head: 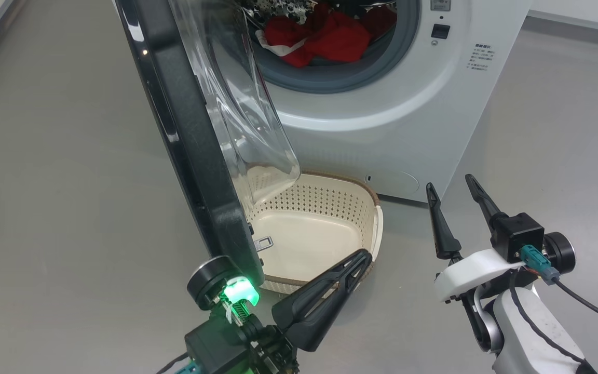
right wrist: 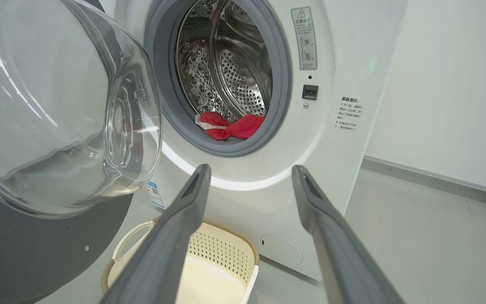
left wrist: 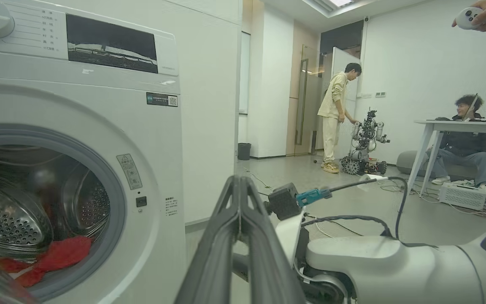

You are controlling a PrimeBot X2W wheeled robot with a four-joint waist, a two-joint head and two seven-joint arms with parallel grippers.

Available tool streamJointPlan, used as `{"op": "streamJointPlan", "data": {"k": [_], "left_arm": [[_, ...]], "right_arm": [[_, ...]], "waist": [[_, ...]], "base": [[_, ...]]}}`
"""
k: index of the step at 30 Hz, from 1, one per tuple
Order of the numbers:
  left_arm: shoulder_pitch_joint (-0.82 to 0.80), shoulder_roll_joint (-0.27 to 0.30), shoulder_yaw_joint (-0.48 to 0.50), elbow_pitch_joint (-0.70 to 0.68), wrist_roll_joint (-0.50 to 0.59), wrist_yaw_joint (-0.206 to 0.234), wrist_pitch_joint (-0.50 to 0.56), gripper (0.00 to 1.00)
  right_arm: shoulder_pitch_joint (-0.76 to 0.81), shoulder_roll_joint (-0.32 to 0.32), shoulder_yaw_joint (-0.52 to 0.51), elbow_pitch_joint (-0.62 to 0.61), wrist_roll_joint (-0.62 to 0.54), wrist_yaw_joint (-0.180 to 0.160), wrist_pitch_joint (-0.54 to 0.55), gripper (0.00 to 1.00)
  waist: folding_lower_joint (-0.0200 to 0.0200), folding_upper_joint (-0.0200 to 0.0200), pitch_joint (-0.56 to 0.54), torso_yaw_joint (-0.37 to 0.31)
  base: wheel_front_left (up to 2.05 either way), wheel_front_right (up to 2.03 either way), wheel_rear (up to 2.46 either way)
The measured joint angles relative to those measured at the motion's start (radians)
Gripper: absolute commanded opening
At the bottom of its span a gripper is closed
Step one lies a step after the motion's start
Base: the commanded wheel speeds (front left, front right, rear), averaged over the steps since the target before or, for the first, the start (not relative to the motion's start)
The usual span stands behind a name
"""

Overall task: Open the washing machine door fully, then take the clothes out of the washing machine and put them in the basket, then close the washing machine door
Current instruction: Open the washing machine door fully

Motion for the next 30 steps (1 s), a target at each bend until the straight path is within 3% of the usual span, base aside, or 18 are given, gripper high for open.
{"op": "streamJointPlan", "data": {"k": [7,15,30], "left_arm": [[0.039,0.008,-0.014,0.105,-0.011,0.000,0.000,0.00],[0.073,0.004,0.067,0.238,-0.022,0.000,0.001,0.00],[0.070,-0.059,0.150,0.397,-0.047,0.000,0.001,0.00]], "right_arm": [[0.001,0.005,-0.007,0.006,-0.002,0.010,0.000,1.00],[0.009,0.008,-0.016,0.010,-0.010,0.013,0.000,1.00],[0.012,0.015,-0.028,0.016,-0.026,0.023,0.000,1.00]], "waist": [[0.0000,0.0000,0.000,0.002],[0.0000,0.0000,0.004,0.003],[0.0000,0.0000,0.032,-0.007]], "base": [[0.00,0.00,0.00],[0.00,0.00,0.00],[0.00,0.00,0.00]]}}
